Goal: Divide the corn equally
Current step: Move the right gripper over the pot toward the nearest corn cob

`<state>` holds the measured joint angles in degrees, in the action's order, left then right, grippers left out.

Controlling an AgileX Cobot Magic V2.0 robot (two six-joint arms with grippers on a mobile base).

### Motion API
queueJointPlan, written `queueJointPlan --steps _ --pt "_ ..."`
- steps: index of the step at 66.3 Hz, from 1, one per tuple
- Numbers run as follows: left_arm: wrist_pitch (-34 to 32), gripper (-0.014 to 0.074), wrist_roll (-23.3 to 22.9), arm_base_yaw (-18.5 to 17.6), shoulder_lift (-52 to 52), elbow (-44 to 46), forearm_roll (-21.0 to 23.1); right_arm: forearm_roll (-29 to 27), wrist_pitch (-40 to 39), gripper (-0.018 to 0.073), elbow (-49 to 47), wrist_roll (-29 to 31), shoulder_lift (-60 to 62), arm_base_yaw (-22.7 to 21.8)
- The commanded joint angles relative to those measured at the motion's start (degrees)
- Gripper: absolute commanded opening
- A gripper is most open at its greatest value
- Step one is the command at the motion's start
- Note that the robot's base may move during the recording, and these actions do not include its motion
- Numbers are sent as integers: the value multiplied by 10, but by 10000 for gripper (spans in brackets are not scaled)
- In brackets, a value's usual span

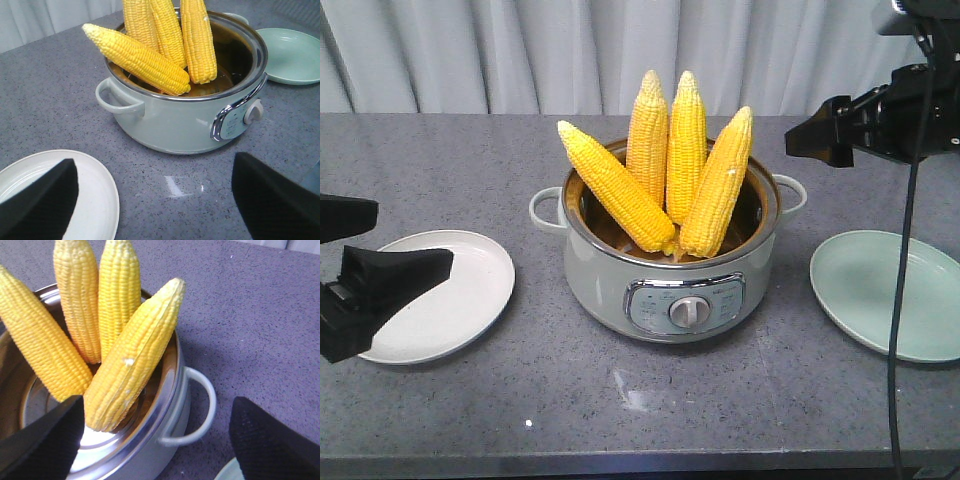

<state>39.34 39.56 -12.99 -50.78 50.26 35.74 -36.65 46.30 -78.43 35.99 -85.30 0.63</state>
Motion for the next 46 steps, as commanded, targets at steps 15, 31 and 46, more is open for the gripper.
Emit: queueJointPlan --steps 15,31,46 --pt "-34 594 3 -4 3 19 25 21 -37 562 -128 -43 -92 61" --pt "-34 594 3 -4 3 19 25 26 -46 562 -171 -54 -157 66" --pt "-34 594 3 -4 3 19 25 -58 -65 561 -171 -18 -185 66"
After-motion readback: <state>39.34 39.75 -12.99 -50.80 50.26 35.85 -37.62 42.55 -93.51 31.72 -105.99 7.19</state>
